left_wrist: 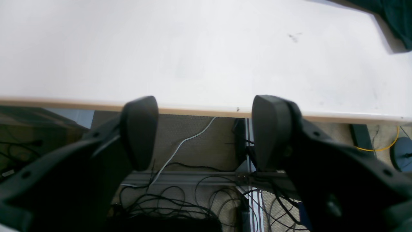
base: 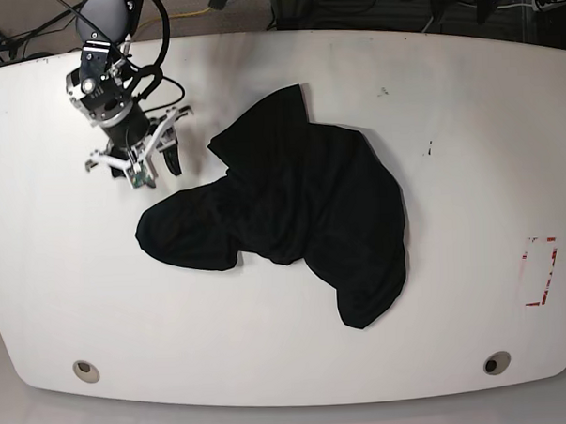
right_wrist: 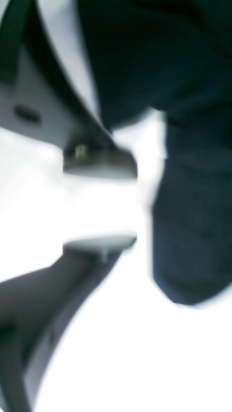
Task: Fold the T-shirt properly
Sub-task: 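Lower the right gripper and grasp an edge of the black T-shirt, then lower the left gripper and grasp the opposite edge of the shirt, then pull both grippers apart to stretch the shirt flat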
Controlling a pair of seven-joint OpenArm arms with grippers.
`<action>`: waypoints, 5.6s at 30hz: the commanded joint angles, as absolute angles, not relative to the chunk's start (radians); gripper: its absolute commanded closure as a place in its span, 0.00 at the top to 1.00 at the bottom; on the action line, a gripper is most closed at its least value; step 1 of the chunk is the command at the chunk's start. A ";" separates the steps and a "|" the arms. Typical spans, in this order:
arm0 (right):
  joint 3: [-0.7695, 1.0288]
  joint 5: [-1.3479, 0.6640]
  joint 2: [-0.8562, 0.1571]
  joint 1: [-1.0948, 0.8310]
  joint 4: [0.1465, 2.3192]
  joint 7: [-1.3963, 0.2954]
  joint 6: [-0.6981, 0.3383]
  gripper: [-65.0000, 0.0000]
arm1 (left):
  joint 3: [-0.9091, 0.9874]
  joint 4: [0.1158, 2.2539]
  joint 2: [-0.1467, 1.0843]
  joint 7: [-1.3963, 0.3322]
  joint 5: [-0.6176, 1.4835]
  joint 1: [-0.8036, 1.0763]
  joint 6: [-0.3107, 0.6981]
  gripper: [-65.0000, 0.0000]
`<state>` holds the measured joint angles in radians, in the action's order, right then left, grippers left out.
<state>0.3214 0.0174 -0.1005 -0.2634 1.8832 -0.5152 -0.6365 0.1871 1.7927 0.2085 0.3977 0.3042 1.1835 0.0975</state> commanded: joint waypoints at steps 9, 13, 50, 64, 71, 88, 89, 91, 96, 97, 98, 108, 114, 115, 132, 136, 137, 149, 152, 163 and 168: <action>0.318 0.004 -0.111 0.143 1.716 -0.719 -0.698 0.60 | 0.194 1.808 0.216 0.426 0.303 1.144 0.096 0.66; 0.289 0.004 -0.136 0.266 1.549 -0.719 -0.698 0.60 | 0.196 1.808 0.216 0.426 0.302 1.101 0.096 0.66; -0.104 -0.002 -0.203 0.544 0.901 -0.404 -0.698 0.00 | 0.240 1.808 0.219 0.226 0.300 0.891 0.097 0.66; -0.024 0.004 -0.274 0.300 1.765 -0.773 -0.698 0.00 | 0.240 1.825 0.189 -0.196 0.308 0.499 0.096 0.66; -0.022 0.004 -0.278 0.226 1.928 -0.842 -0.698 0.00 | 0.197 1.768 0.120 -0.476 0.305 0.168 0.101 0.66; -0.016 0.061 -0.271 0.137 1.966 -0.842 -0.698 0.00 | 0.074 1.165 0.015 -0.406 0.302 -0.295 0.101 0.66; -0.016 0.071 -0.271 0.137 1.968 -0.842 -0.698 0.00 | 0.074 1.135 0.012 -0.386 0.302 -0.308 0.101 0.66; -0.016 0.076 -0.271 0.137 1.968 -0.842 -0.698 0.00 | 0.059 1.069 0.010 -0.358 0.302 -0.338 0.101 0.66; -0.016 0.079 -0.269 0.139 1.968 -0.842 -0.698 0.00 | 0.015 0.946 0.002 -0.303 0.308 -0.409 0.101 0.66; -0.016 0.079 -0.269 0.139 1.968 -0.842 -0.698 0.00 | 0.012 0.918 -0.016 -0.288 0.308 -0.421 0.101 0.66; -0.016 0.079 -0.269 0.139 1.971 -0.842 -0.698 0.00 | 0.012 0.900 -0.027 -0.269 0.308 -0.423 0.097 0.66; -0.013 0.081 -0.274 0.136 1.972 -0.842 -0.698 0.00 | 0.008 0.840 -0.038 -0.197 0.302 -0.421 0.099 0.00; 0.090 0.071 -0.268 0.134 1.974 -0.842 -0.698 0.00 | 0.012 0.987 -0.027 -0.220 0.302 -0.332 0.096 0.00; 0.105 0.071 -0.268 0.136 1.974 -0.842 -0.698 0.00 | 0.012 1.056 -0.002 -0.252 0.305 -0.298 0.096 0.00; 0.226 0.070 -0.248 0.119 1.969 -0.842 -0.698 0.00 | 0.068 1.828 0.226 -0.443 0.309 0.300 0.105 0.00; 0.223 0.070 -0.246 0.094 1.969 -0.839 -0.698 0.00 | 0.091 1.885 0.229 -0.443 0.308 0.395 0.170 0.06; 0.223 0.070 -0.243 0.094 1.969 -0.839 -0.698 0.00 | 0.107 1.890 0.228 -0.443 0.308 0.407 0.183 0.13; 0.222 0.071 -0.185 0.068 1.972 -0.839 -0.698 0.00 | 0.305 1.923 0.159 -0.444 0.306 0.397 0.297 0.68; 0.220 0.071 -0.183 0.067 1.972 -0.839 -0.698 0.00 | 0.329 1.882 0.174 -0.463 0.306 0.338 0.297 0.68; 0.225 0.071 -0.183 0.061 1.972 -0.839 -0.698 0.00 | 0.404 1.586 0.223 -0.573 0.306 0.096 0.300 0.68; 0.223 0.071 -0.182 0.061 1.974 -0.839 -0.698 0.00 | 0.389 1.477 0.234 -0.570 0.305 0.035 0.300 0.68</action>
